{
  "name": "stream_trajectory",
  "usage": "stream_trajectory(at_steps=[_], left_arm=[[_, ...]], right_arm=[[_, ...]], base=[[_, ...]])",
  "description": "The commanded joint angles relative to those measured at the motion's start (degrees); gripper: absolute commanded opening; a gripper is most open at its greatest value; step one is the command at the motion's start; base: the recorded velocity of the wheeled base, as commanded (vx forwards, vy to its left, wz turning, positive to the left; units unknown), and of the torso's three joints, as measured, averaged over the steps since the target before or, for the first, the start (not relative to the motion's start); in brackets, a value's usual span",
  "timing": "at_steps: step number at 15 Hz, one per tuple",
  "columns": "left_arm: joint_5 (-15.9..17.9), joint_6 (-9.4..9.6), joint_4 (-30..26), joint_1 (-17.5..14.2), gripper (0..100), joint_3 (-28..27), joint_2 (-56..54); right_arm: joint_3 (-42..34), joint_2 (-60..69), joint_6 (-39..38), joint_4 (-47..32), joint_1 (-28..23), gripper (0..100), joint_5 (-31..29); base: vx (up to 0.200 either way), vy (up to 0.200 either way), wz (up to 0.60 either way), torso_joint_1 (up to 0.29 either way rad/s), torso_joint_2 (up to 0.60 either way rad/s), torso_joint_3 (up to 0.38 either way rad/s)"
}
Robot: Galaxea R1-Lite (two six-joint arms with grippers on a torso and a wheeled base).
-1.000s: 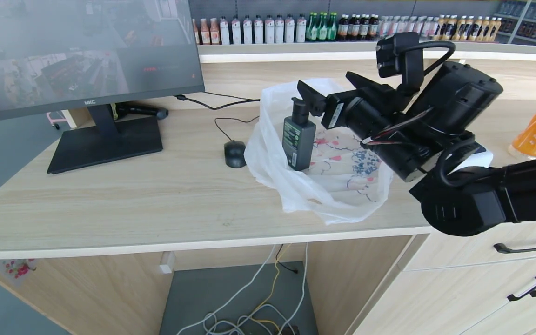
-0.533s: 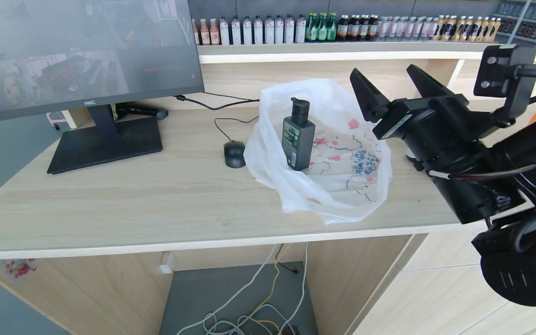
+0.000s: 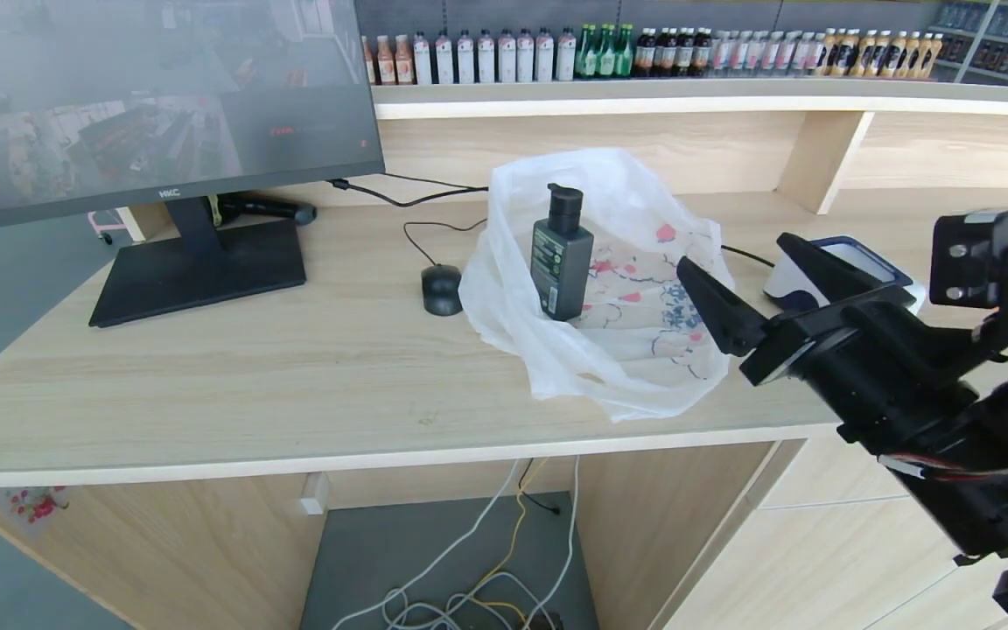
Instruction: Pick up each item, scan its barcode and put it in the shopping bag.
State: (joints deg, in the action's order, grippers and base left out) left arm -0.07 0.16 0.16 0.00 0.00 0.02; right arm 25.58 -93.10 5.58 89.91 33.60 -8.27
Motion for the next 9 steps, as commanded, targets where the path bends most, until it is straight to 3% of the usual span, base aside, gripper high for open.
stream_trajectory(at_steps=[1,9], left_arm=[[-0.01,-0.16,0.11,0.00,100,0.00,-0.02],[-0.01,0.02,0.02,0.00,100,0.00,-0.02]], right_arm=[[-3.87,1.61,-0.22,0.09,1.73,100,0.00],[-6.42,4.24,-0.93,0.09,1.82,100,0.00]], base=[[0.000,0.000,0.00,0.000,0.00,0.000],[0.000,-0.200,0.00,0.002,0.00,0.004]])
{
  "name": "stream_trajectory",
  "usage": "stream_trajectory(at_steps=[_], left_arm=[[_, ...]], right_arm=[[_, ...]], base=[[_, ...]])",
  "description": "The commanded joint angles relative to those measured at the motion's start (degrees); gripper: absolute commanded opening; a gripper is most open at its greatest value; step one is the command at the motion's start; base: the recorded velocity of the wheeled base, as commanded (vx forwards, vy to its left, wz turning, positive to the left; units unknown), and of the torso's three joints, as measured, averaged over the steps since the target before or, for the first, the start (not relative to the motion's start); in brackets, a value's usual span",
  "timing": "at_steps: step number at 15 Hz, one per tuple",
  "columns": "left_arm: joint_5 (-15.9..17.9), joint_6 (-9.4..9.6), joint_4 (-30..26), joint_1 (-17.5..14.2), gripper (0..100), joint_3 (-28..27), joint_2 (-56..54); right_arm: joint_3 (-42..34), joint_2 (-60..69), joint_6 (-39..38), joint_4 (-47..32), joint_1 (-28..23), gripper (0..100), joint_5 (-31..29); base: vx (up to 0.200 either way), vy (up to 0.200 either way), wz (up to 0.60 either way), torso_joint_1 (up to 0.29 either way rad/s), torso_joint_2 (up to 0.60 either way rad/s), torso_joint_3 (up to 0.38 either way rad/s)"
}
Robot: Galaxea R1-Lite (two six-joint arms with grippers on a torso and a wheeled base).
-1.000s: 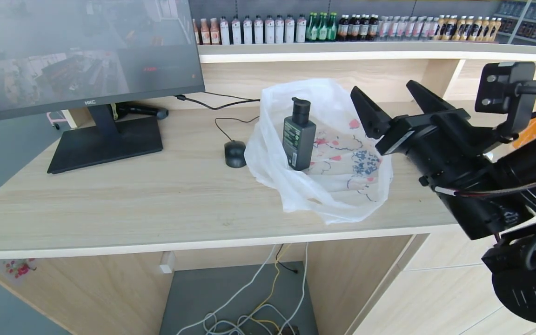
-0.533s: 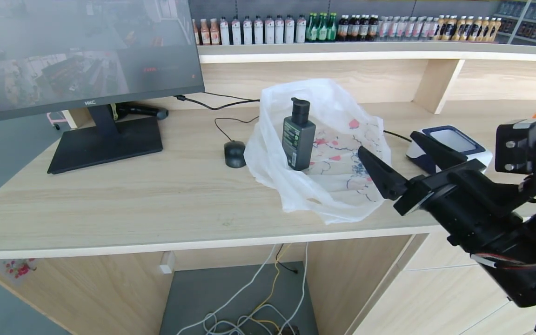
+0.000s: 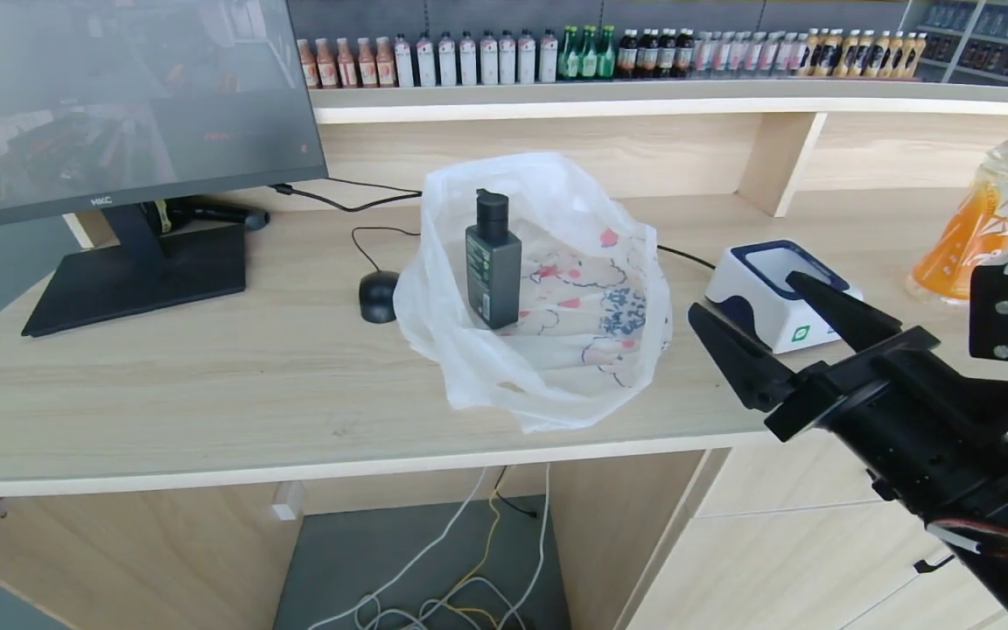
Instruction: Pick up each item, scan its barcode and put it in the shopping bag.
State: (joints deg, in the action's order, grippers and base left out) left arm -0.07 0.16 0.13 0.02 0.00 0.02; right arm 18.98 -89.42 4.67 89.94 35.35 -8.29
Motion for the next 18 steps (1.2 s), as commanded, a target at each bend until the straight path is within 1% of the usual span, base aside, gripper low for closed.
stream_trajectory(at_steps=[1,3,6,8,10,18], left_arm=[[-0.01,0.02,0.04,-0.02,100,0.00,-0.02],[-0.01,-0.07,0.04,-0.02,100,0.00,-0.02],[-0.01,-0.07,0.04,-0.02,100,0.00,-0.02],[-0.01,0.02,0.04,-0.02,100,0.00,-0.02],[-0.01,-0.16,0.04,-0.02,100,0.00,-0.02],[-0.01,-0.33,0.04,-0.02,100,0.00,-0.02]], right_arm=[[0.09,0.91,-0.01,0.06,0.07,100,0.03],[2.11,1.70,0.16,0.06,0.07,100,0.03],[1.23,2.05,0.34,0.06,-0.11,100,-0.06],[-0.70,2.49,0.34,0.06,-1.16,100,-0.06],[-0.44,2.49,0.34,0.06,-2.39,100,-0.06],[-0.44,2.14,0.34,0.06,-2.48,100,-0.06]], base=[[0.000,-0.200,0.00,0.007,0.00,0.002],[0.000,-0.200,0.00,0.005,0.00,0.002],[0.000,-0.200,0.00,0.006,0.00,0.006],[0.000,-0.200,0.00,0.000,0.00,0.005],[0.000,-0.200,0.00,0.002,0.00,0.002],[0.000,-0.200,0.00,0.001,0.00,0.003]])
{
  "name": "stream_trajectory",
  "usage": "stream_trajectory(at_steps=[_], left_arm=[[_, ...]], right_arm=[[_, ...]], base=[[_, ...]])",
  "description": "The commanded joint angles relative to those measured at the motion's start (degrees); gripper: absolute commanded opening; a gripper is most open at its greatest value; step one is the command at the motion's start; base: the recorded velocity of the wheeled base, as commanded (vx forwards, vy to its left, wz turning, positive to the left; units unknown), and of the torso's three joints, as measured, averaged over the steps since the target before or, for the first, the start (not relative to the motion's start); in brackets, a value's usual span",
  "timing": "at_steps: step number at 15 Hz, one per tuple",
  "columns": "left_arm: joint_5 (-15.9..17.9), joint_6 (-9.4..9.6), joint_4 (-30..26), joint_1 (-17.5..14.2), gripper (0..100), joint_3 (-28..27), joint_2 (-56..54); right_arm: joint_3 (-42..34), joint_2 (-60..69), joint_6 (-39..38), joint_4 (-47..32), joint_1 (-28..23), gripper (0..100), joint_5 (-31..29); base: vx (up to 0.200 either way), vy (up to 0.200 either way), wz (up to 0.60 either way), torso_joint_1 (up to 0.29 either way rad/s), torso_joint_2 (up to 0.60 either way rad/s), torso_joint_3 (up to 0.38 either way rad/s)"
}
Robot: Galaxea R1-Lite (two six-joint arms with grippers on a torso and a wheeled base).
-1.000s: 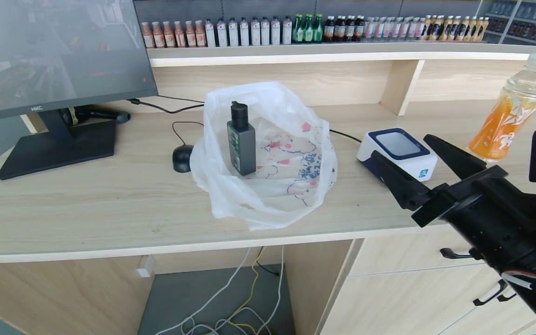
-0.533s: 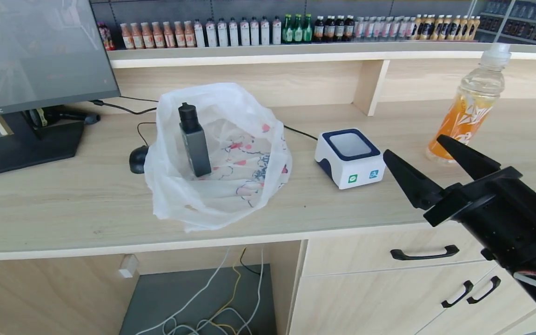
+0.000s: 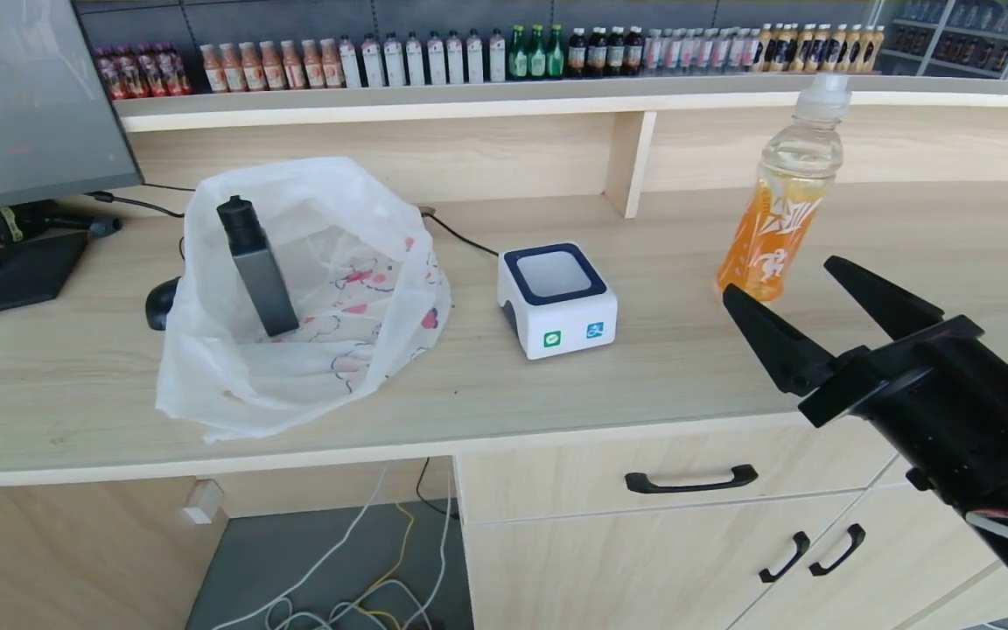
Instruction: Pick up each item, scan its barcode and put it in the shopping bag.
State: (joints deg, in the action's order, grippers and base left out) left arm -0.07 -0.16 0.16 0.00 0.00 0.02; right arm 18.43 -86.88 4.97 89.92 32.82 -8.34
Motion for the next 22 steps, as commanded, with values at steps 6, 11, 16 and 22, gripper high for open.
stream_trajectory(at_steps=[6,11,16,22], left_arm=[[-0.01,-0.02,0.02,0.00,100,0.00,-0.02],[-0.01,0.25,0.02,0.00,100,0.00,-0.02],[-0.01,0.25,0.11,0.00,100,0.00,-0.02],[-0.01,0.25,0.02,0.00,100,0.00,-0.02]], right_arm=[[0.82,-1.36,0.30,0.08,0.14,100,0.08],[0.73,-2.33,0.30,0.08,0.14,100,0.08],[8.37,-3.73,3.73,-2.03,3.66,100,-1.86],[24.19,-4.26,3.82,-23.12,4.18,100,-8.10]], base=[[0.000,-0.200,0.00,0.000,0.00,0.000],[0.000,-0.160,0.00,0.000,0.00,0.000],[0.000,0.000,0.00,0.000,0.00,0.000],[0.000,0.000,0.00,0.000,0.00,0.000]])
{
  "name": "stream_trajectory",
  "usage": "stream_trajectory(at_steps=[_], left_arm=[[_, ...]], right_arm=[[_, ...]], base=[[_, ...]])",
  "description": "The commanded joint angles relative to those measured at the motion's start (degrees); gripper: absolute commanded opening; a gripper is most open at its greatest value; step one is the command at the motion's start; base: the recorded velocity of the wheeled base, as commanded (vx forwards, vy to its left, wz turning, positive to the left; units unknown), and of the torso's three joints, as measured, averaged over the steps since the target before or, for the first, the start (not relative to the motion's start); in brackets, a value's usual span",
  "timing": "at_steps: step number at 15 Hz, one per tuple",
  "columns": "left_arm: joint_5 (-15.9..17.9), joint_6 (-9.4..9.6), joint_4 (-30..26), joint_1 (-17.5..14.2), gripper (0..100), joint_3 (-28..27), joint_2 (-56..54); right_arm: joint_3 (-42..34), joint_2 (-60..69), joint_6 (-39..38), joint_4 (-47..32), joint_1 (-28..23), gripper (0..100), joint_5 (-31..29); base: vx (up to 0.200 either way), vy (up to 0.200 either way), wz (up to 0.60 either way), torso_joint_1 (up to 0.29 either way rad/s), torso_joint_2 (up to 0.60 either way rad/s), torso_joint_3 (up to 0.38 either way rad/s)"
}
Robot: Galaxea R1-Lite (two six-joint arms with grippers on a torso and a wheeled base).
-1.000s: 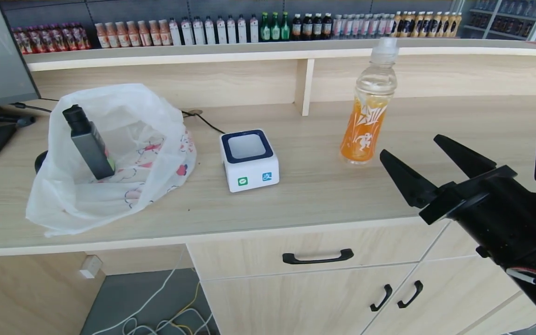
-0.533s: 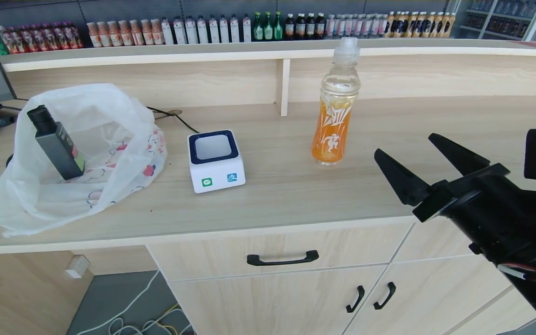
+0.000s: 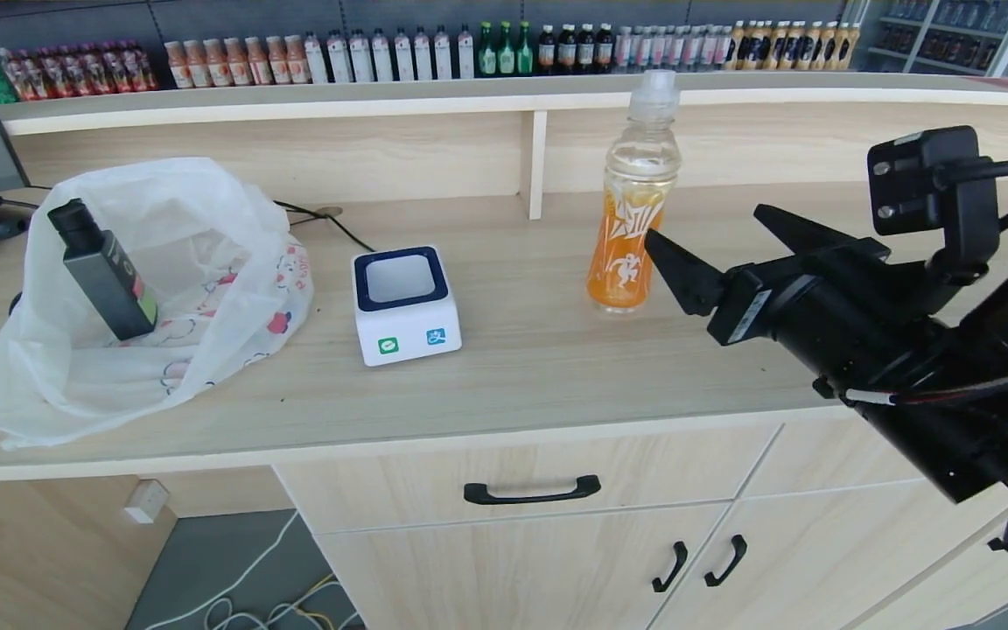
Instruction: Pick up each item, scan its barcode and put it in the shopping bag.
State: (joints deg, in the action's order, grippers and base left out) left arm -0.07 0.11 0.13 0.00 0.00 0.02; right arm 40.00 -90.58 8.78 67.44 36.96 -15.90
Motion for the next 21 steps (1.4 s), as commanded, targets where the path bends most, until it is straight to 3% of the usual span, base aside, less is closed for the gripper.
stream_trajectory(at_steps=[1,10,21], left_arm=[[-0.01,-0.02,0.04,0.00,100,0.00,-0.02],[-0.01,-0.02,0.04,0.00,100,0.00,-0.02],[-0.01,-0.02,0.04,0.00,100,0.00,-0.02]], right_arm=[[5.35,-1.62,-0.08,-2.84,0.04,100,-0.45],[9.13,-9.18,0.01,-4.24,-1.37,100,0.25],[21.26,-19.38,-1.22,-4.24,-3.74,100,2.45]], base=[[0.000,0.000,0.00,0.000,0.00,0.000],[0.000,0.000,0.00,0.000,0.00,0.000],[0.000,0.000,0.00,0.000,0.00,0.000]])
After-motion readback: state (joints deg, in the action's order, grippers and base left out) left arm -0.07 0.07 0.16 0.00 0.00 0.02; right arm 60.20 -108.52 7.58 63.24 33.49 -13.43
